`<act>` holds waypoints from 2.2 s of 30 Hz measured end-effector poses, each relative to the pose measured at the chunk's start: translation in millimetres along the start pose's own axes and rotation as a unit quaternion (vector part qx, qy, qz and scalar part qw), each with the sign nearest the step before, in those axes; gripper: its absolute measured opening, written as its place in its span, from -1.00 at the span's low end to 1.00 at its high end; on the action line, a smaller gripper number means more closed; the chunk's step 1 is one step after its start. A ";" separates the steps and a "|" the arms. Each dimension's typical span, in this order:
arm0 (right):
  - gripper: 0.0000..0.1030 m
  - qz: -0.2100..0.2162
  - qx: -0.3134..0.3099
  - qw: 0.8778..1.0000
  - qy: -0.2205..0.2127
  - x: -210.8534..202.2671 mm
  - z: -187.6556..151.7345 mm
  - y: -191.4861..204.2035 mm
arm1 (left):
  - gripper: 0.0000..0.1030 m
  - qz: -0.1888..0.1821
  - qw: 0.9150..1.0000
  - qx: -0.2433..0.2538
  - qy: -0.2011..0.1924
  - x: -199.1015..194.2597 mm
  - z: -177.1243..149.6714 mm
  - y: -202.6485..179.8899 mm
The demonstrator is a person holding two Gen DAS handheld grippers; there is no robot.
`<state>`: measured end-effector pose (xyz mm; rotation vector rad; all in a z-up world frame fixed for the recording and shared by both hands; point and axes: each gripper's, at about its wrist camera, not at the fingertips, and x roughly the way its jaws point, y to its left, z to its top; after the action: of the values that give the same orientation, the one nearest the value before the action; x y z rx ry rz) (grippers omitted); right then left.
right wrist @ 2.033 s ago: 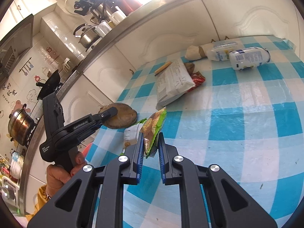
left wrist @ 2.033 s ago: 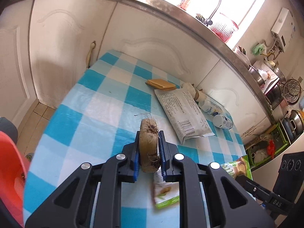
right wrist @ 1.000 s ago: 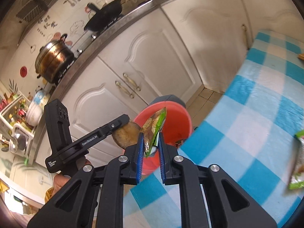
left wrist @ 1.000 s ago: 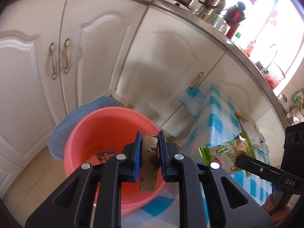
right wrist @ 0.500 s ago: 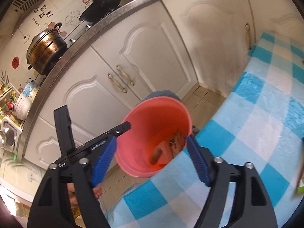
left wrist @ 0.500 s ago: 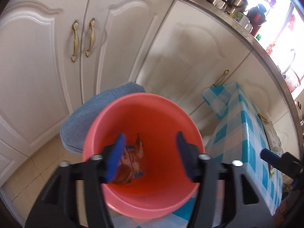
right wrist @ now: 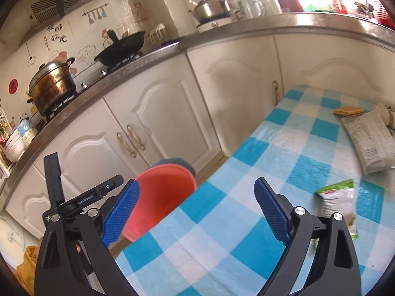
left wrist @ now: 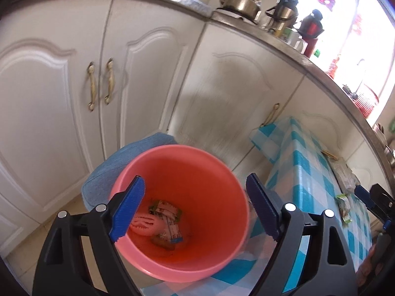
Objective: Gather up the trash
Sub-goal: 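Move both grippers back toward the remaining green snack wrapper on the table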
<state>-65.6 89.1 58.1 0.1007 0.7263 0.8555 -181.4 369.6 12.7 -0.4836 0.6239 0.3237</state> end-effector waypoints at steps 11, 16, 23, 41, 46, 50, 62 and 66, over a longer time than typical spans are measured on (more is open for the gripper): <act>0.91 -0.004 0.063 0.995 -0.083 -44.3 -11.8 -50.4 | 0.74 -0.081 0.995 0.060 -0.002 -18.9 -7.8 -62.5; 0.91 -0.011 0.085 0.992 -0.097 -64.1 -15.8 -71.8 | 0.74 -0.110 0.990 0.079 0.026 -16.9 -13.2 -92.3; 0.91 -0.009 0.128 0.984 -0.123 -90.8 -26.7 -113.8 | 0.74 -0.133 0.982 0.114 0.076 -10.4 -29.6 -134.6; 0.91 0.000 0.248 0.953 -0.173 -145.9 -52.6 -224.3 | 0.74 -0.173 0.948 0.219 0.153 17.9 -80.1 -264.5; 0.91 -0.011 0.270 0.944 -0.188 -166.7 -57.5 -242.9 | 0.74 -0.171 0.946 0.222 0.165 31.2 -89.8 -289.3; 0.91 -0.021 0.301 0.934 -0.192 -177.0 -64.8 -261.0 | 0.74 -0.169 0.945 0.227 0.162 36.8 -90.6 -303.6; 0.91 -0.003 0.359 0.916 -0.178 -182.6 -78.0 -283.7 | 0.74 -0.164 0.953 0.219 0.131 48.3 -57.7 -330.1; 0.91 -0.018 0.360 0.919 -0.162 -189.1 -73.5 -285.2 | 0.74 -0.181 0.955 0.200 0.127 58.2 -40.0 -345.8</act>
<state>-7.2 -251.6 2.5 0.8663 0.6929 0.4798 -7.8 66.4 62.9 -0.2418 0.8130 -0.2174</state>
